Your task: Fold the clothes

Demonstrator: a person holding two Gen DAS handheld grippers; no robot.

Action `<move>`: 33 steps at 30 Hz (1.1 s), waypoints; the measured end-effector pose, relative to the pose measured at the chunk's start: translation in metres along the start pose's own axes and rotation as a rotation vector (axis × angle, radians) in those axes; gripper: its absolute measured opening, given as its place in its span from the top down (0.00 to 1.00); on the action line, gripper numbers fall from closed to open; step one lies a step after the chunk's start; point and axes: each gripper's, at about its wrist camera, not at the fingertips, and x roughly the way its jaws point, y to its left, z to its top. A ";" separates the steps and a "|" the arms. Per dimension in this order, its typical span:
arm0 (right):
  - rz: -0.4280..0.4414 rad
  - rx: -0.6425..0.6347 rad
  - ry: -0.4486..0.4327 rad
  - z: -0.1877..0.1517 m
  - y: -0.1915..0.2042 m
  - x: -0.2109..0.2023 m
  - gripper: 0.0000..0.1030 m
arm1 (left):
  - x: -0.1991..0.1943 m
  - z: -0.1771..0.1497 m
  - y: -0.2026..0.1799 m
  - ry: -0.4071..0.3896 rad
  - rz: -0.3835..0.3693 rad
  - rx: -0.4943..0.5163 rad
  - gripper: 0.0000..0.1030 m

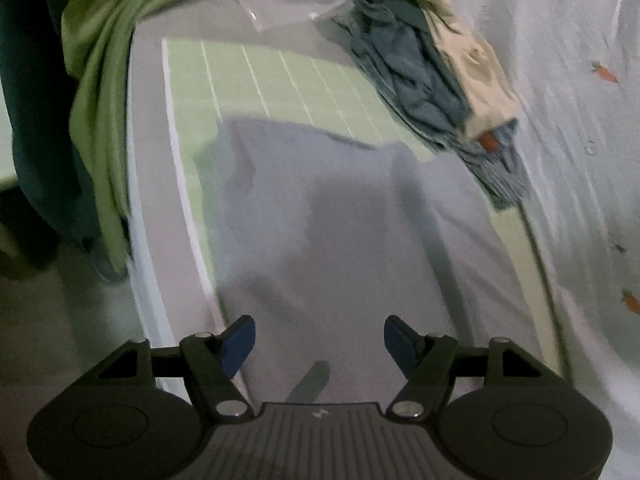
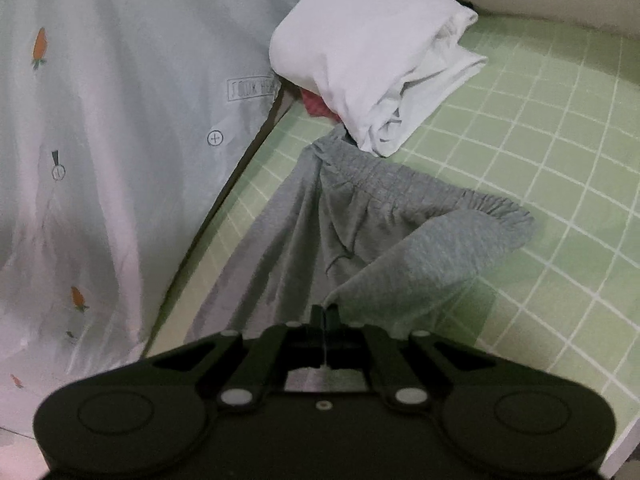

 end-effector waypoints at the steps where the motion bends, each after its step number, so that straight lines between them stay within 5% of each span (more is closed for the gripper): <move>1: -0.011 -0.007 -0.007 -0.003 0.003 0.000 0.99 | 0.003 0.009 0.003 -0.005 0.015 0.006 0.30; 11: -0.098 -0.012 -0.097 -0.024 0.021 -0.014 0.99 | 0.033 0.060 0.012 -0.013 0.082 0.106 0.36; 14: -0.111 -0.025 -0.120 -0.028 0.025 -0.022 0.99 | 0.036 0.062 0.011 -0.015 0.086 0.137 0.63; 15: -0.113 -0.027 -0.130 -0.028 0.026 -0.024 0.99 | 0.038 0.063 0.010 -0.007 0.080 0.139 0.89; 16: -0.114 -0.022 -0.138 -0.028 0.026 -0.027 0.99 | 0.038 0.064 0.011 -0.007 0.077 0.135 0.99; 26: -0.012 0.203 -0.241 -0.025 0.002 -0.065 0.99 | 0.004 0.075 0.013 -0.133 0.080 0.092 1.00; 33: -0.003 0.224 -0.276 -0.030 -0.012 -0.080 1.00 | 0.000 0.076 0.009 -0.118 0.050 0.078 1.00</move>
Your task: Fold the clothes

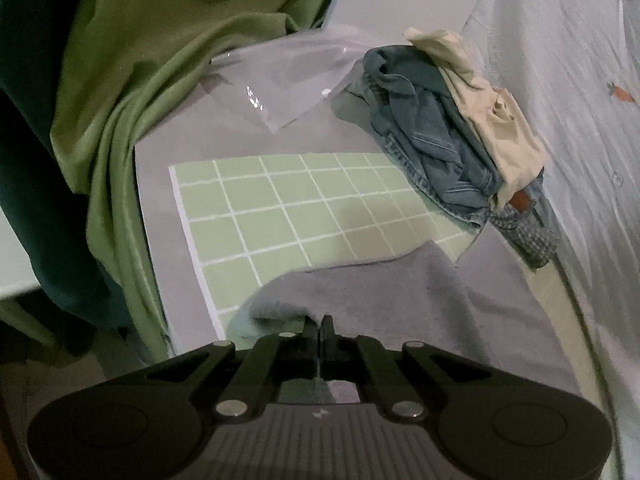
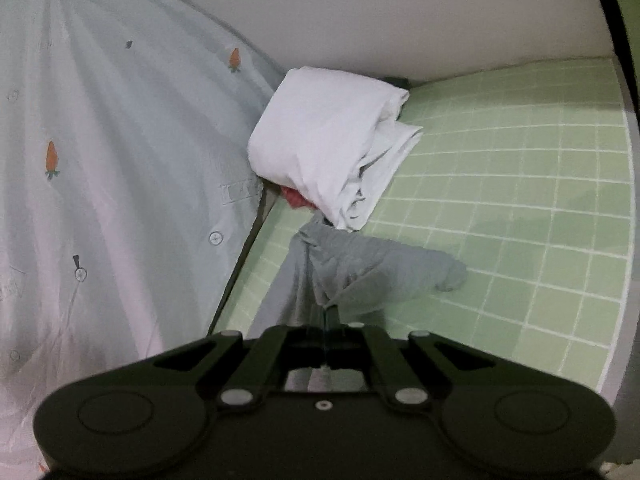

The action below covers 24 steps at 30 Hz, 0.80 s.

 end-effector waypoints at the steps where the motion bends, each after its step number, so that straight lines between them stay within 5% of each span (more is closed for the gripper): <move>1: -0.002 0.016 0.003 0.000 -0.003 0.001 1.00 | -0.002 0.000 -0.001 -0.005 -0.010 -0.016 1.00; 7: -0.002 0.017 -0.007 0.004 -0.001 -0.004 0.99 | -0.027 0.014 -0.012 -0.075 -0.060 -0.031 1.00; 15: 0.116 -0.037 -0.099 0.027 0.034 -0.044 1.00 | -0.089 0.036 -0.033 -0.197 -0.103 -0.019 1.00; 24: 0.140 -0.062 -0.085 0.030 0.062 0.005 1.00 | -0.059 0.047 -0.086 -0.237 -0.067 0.072 1.00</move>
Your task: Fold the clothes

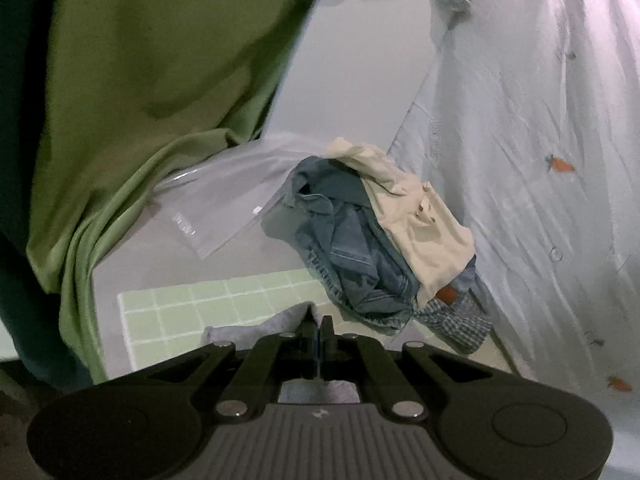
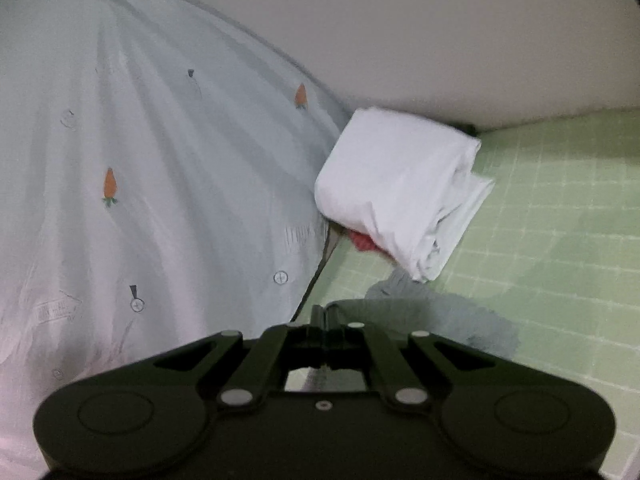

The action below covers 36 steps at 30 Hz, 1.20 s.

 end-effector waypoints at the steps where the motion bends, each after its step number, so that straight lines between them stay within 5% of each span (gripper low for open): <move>1: -0.006 -0.003 0.002 -0.001 0.002 0.007 1.00 | 0.006 -0.002 -0.008 0.000 -0.002 0.013 1.00; 10: -0.052 -0.076 0.024 0.016 0.036 0.086 1.00 | 0.073 0.006 -0.088 0.015 -0.033 0.132 1.00; 17: -0.108 -0.087 0.121 0.028 0.057 0.215 0.99 | 0.162 0.012 -0.183 0.061 -0.088 0.218 1.00; 19: -0.124 -0.129 0.198 0.025 0.059 0.264 0.98 | 0.192 0.007 -0.208 0.098 -0.098 0.248 0.90; 21: -0.240 -0.174 0.241 0.016 0.062 0.293 0.76 | 0.209 -0.003 -0.216 0.147 -0.072 0.234 0.74; 22: -0.264 -0.195 0.250 0.010 0.063 0.298 0.75 | 0.209 -0.008 -0.213 0.166 -0.051 0.219 0.62; 25: -0.213 -0.243 0.243 -0.014 0.061 0.280 0.48 | 0.199 -0.024 -0.191 0.194 0.005 0.174 0.35; 31: -0.341 -0.315 0.290 -0.064 0.037 0.226 0.44 | 0.179 -0.063 -0.128 0.305 0.152 0.123 0.31; 36: -0.383 -0.170 0.234 -0.082 0.013 0.180 0.24 | 0.169 -0.082 -0.104 0.315 0.140 0.060 0.25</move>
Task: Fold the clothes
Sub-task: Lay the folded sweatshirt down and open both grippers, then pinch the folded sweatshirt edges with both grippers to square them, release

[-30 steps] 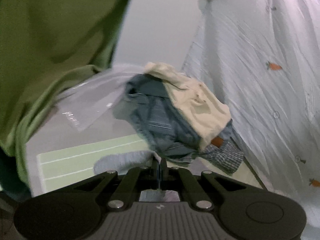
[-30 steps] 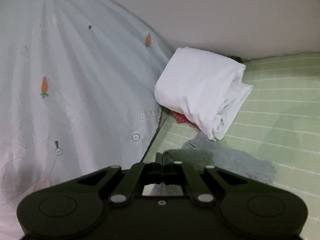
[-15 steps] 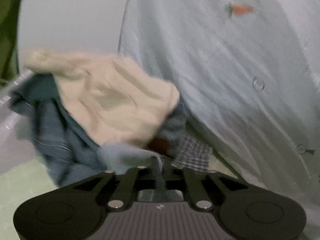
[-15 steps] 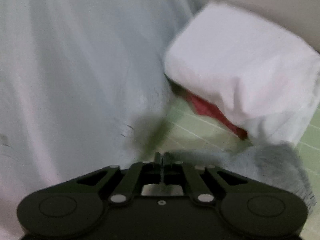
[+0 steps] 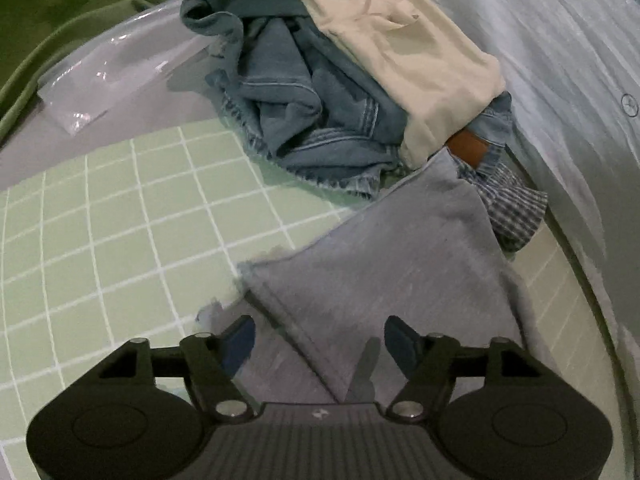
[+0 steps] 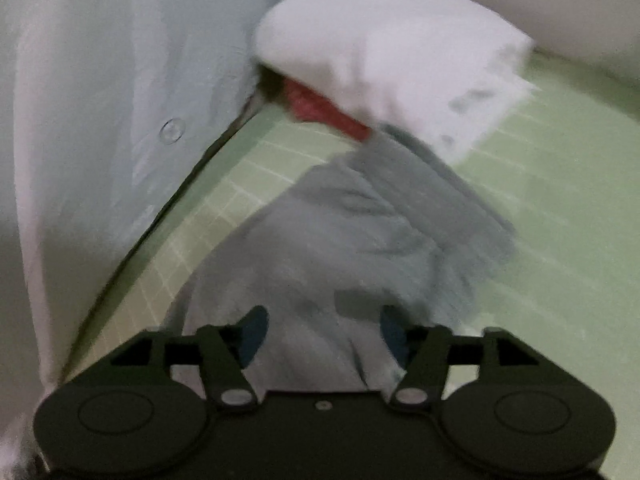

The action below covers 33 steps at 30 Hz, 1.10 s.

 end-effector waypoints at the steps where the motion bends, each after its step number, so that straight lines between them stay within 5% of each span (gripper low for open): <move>1: 0.003 0.038 0.006 -0.005 -0.006 -0.002 0.23 | 0.001 -0.002 0.000 0.004 -0.007 0.002 0.25; 7: -0.025 0.088 0.107 -0.020 -0.016 0.016 0.21 | 0.011 -0.011 -0.009 0.038 0.051 0.013 0.25; 16: 0.038 0.069 0.172 -0.026 -0.004 0.035 0.20 | 0.008 -0.018 -0.005 0.031 0.019 -0.027 0.27; 17: 0.038 0.057 0.175 -0.027 -0.002 0.036 0.23 | 0.008 -0.018 -0.005 0.031 0.002 -0.033 0.30; 19: 0.034 0.008 0.180 -0.028 0.004 0.037 0.35 | 0.009 -0.019 -0.005 0.032 -0.024 -0.039 0.53; 20: 0.024 -0.024 0.183 -0.028 0.008 0.038 0.47 | 0.010 -0.019 -0.006 0.033 -0.020 -0.038 0.59; 22: -0.007 -0.099 0.190 -0.029 0.014 0.039 0.61 | 0.013 -0.019 -0.004 0.043 -0.027 -0.044 0.85; 24: -0.058 -0.220 0.187 -0.031 0.022 0.039 0.91 | 0.015 -0.018 0.002 0.046 -0.044 -0.068 0.96; 33: -0.068 -0.278 0.126 -0.033 -0.009 0.007 0.97 | -0.007 -0.020 0.041 0.003 -0.097 -0.051 0.98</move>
